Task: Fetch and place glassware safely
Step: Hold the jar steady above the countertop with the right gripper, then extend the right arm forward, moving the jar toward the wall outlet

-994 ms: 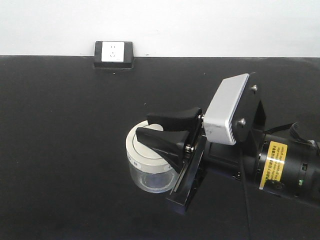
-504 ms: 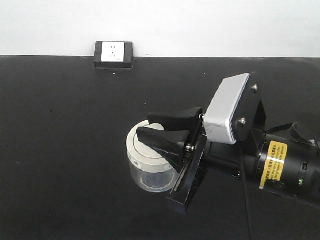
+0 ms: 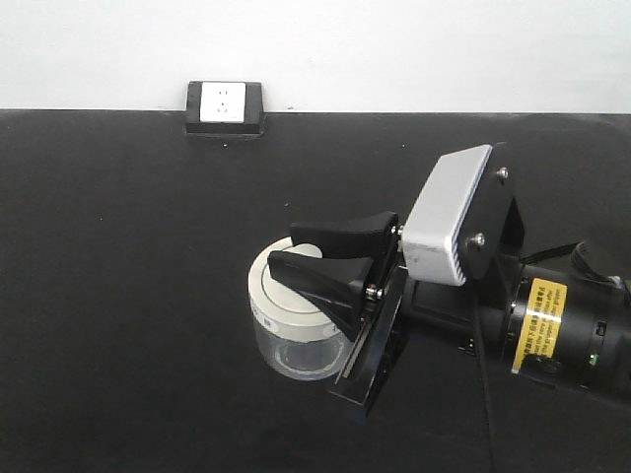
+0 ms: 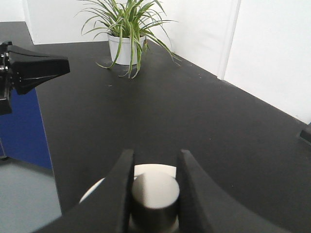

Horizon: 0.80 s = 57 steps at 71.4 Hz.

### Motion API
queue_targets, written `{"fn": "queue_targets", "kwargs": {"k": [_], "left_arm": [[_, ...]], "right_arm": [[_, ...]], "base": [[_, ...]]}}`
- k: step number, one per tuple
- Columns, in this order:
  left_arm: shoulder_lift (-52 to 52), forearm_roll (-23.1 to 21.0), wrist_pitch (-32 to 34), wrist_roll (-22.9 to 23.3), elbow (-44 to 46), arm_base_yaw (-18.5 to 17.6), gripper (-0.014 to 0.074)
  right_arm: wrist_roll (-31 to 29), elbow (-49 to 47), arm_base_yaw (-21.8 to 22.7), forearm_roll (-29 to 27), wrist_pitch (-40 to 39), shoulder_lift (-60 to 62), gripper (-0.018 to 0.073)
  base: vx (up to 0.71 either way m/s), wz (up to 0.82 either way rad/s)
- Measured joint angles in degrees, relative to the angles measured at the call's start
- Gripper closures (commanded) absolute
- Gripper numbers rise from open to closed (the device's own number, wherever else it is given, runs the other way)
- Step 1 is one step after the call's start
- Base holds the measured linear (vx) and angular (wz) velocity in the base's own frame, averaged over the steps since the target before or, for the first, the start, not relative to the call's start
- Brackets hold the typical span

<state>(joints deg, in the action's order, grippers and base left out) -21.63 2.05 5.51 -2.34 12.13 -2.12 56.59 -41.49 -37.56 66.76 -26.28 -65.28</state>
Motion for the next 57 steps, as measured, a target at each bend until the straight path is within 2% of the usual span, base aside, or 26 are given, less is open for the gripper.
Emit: {"fn": "queue_targets", "kwargs": {"k": [57], "left_arm": [[0.0,0.0,0.0,0.0,0.0,0.0,0.0603]], "right_arm": [[-0.4,0.0,0.0,0.0,0.2,0.0,0.0559]], "base": [[0.00,0.00]]}}
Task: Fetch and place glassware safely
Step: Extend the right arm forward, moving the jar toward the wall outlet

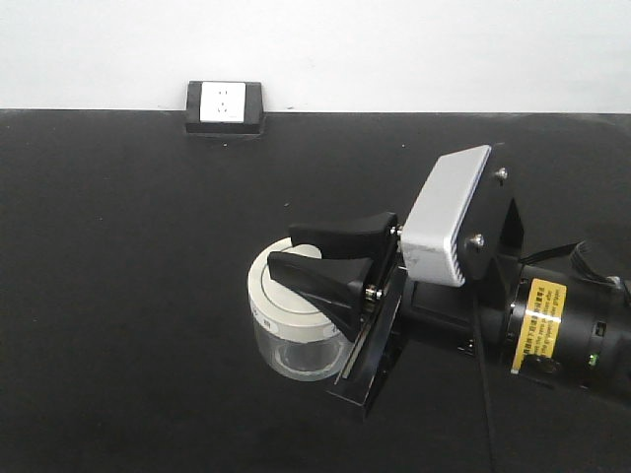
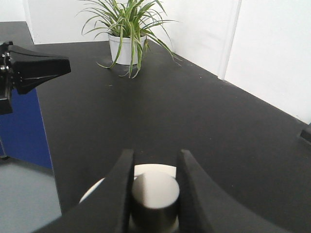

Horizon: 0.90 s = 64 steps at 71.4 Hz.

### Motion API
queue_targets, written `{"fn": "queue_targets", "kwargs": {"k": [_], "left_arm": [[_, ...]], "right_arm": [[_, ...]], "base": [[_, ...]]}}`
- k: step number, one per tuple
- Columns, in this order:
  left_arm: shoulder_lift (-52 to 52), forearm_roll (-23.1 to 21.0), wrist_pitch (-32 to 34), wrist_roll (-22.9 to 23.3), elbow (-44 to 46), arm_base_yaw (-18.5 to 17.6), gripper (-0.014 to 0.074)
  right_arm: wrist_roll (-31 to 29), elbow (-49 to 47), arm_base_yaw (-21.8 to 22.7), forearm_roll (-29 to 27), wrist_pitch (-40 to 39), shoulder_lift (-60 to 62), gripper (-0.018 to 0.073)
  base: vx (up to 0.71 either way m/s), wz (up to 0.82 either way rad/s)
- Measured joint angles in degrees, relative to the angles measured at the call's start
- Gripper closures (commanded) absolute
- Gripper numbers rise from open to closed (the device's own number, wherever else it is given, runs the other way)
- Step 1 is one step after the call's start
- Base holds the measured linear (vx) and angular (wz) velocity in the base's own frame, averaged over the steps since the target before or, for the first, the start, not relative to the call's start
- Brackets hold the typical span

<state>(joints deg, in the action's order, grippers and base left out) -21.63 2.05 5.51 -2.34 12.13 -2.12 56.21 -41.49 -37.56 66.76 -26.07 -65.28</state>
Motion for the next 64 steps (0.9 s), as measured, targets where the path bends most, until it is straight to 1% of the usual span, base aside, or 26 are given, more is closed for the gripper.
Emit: {"fn": "queue_targets", "kwargs": {"k": [19,25,28,35,41,48,57,64], "left_arm": [[0.0,0.0,0.0,0.0,0.0,0.0,0.0603],[0.0,0.0,0.0,0.0,0.0,0.0,0.0603],[0.0,0.0,0.0,0.0,0.0,0.0,0.0603],[0.0,0.0,0.0,0.0,0.0,0.0,0.0603],[0.0,0.0,0.0,0.0,0.0,0.0,0.0603],[0.0,0.0,0.0,0.0,0.0,0.0,0.0603],[0.0,0.0,0.0,0.0,0.0,0.0,0.0603],[0.0,0.0,0.0,0.0,0.0,0.0,0.0603]], "right_arm": [[-3.8,0.0,0.1,-0.2,1.5,-1.6,0.0559],[-4.4,0.0,1.5,-0.4,0.6,-3.2,0.0559],[-4.6,0.0,2.7,-0.9,-0.5,-3.9,0.0559],[-5.5,0.0,7.3,-1.8,-5.3,-5.8,0.0559],[-6.5,-0.1,12.2,-2.1,-11.3,-7.7,0.0559],[-6.9,-1.3,17.3,-2.1,-16.5,-10.3,0.0559],[-8.2,-4.4,22.5,-1.8,-21.9,-15.2,0.0559],[-8.8,-7.9,25.0,-1.7,-25.7,-19.8,0.0559]], "base": [[0.00,0.00],[0.00,0.00],[0.00,0.00],[0.00,0.00],[0.00,0.00],[0.00,0.00],[0.00,0.00],[0.00,0.00]]}}
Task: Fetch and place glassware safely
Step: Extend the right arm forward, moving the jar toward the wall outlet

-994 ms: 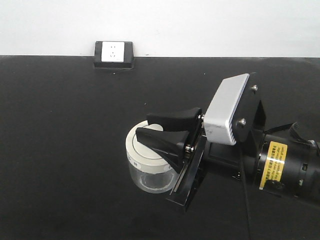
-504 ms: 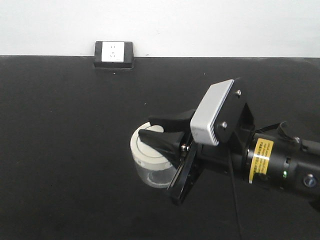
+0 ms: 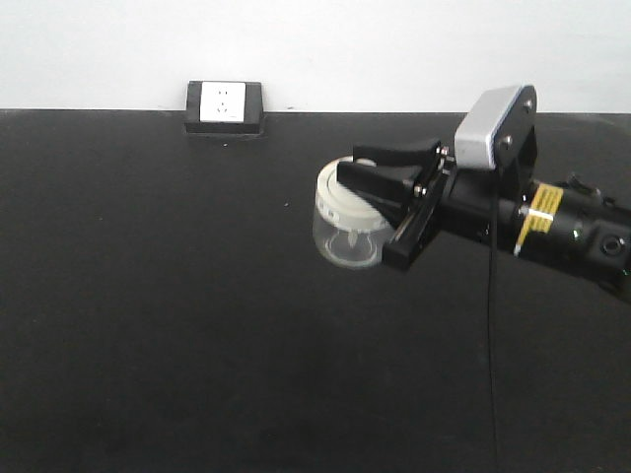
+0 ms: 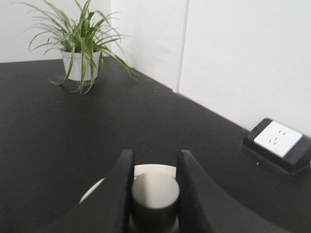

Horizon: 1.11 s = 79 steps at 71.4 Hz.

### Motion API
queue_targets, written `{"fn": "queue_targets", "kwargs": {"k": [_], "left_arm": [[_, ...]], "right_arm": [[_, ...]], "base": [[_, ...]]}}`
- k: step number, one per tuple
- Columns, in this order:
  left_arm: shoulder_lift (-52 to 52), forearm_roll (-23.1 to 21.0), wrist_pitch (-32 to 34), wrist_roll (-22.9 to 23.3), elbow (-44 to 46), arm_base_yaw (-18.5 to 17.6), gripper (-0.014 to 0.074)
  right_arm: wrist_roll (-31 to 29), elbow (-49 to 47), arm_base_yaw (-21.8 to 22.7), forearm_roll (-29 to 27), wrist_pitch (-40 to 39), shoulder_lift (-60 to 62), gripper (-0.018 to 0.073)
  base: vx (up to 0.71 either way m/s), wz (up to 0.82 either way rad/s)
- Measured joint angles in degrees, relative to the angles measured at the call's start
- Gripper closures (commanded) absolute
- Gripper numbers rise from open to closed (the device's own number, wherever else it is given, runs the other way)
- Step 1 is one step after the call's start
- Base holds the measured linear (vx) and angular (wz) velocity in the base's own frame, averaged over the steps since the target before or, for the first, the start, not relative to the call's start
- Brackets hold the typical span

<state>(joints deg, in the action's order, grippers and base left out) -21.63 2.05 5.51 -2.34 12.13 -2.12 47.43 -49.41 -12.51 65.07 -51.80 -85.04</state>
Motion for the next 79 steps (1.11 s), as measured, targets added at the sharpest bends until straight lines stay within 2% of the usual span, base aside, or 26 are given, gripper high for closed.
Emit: {"fn": "queue_targets", "kwargs": {"k": [9,24,35,52,79], "left_arm": [[0.0,0.0,0.0,0.0,0.0,0.0,0.0603],[0.0,0.0,0.0,0.0,0.0,0.0,0.0603],[0.0,0.0,0.0,0.0,0.0,0.0,0.0603],[0.0,0.0,0.0,0.0,0.0,0.0,0.0603],[0.0,0.0,0.0,0.0,0.0,0.0,0.0603]], "right_arm": [[-0.6,-5.5,1.6,0.4,-4.2,-6.8,0.0559],[-1.2,-14.2,1.8,4.4,-6.9,-18.9,0.0559],[-5.0,-17.6,1.8,5.9,-9.4,-26.6,0.0559],[-11.9,-19.2,1.8,4.3,-11.5,-35.1,0.0559],[-16.4,-19.4,1.8,0.3,-12.7,-41.7,0.0559]], "base": [[0.00,0.00],[0.00,0.00],[0.00,0.00],[0.00,0.00],[0.00,0.00]]}}
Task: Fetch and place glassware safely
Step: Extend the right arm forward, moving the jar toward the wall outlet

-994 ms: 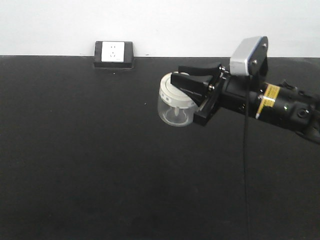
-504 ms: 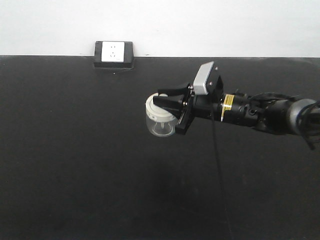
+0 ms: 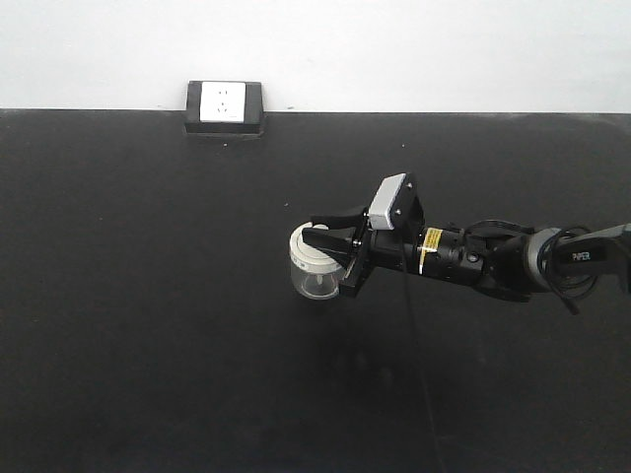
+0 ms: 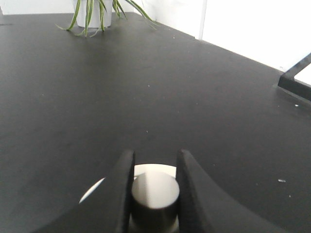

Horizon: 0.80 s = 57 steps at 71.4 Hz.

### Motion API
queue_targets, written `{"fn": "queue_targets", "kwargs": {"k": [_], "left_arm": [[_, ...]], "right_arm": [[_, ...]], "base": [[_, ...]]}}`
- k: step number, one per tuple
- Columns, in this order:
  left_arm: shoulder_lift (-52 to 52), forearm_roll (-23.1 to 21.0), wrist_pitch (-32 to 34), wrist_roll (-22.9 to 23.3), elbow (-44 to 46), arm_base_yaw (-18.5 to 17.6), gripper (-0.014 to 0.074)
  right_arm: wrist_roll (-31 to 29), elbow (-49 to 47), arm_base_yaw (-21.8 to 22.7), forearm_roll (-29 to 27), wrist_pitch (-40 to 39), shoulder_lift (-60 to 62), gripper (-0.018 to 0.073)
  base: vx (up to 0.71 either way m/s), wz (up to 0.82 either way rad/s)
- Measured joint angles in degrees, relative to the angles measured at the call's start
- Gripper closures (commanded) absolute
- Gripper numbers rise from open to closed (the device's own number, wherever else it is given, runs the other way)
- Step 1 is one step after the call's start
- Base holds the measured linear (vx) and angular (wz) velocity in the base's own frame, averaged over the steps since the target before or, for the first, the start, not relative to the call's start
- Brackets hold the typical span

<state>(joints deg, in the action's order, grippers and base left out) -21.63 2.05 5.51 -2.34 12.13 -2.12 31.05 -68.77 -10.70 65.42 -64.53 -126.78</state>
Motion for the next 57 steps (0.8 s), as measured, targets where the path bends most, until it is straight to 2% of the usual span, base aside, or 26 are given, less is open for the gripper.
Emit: {"fn": "queue_targets", "kwargs": {"k": [23,57], "left_arm": [[0.0,0.0,0.0,0.0,0.0,0.0,0.0603],[0.0,0.0,0.0,0.0,0.0,0.0,0.0603]], "right_arm": [[-3.7,-0.1,0.0,-0.9,-0.1,-0.5,0.0559],[-3.9,-0.2,0.0,-5.5,-2.0,-2.8,0.0559]], "base": [[0.00,0.00],[0.00,0.00]]}}
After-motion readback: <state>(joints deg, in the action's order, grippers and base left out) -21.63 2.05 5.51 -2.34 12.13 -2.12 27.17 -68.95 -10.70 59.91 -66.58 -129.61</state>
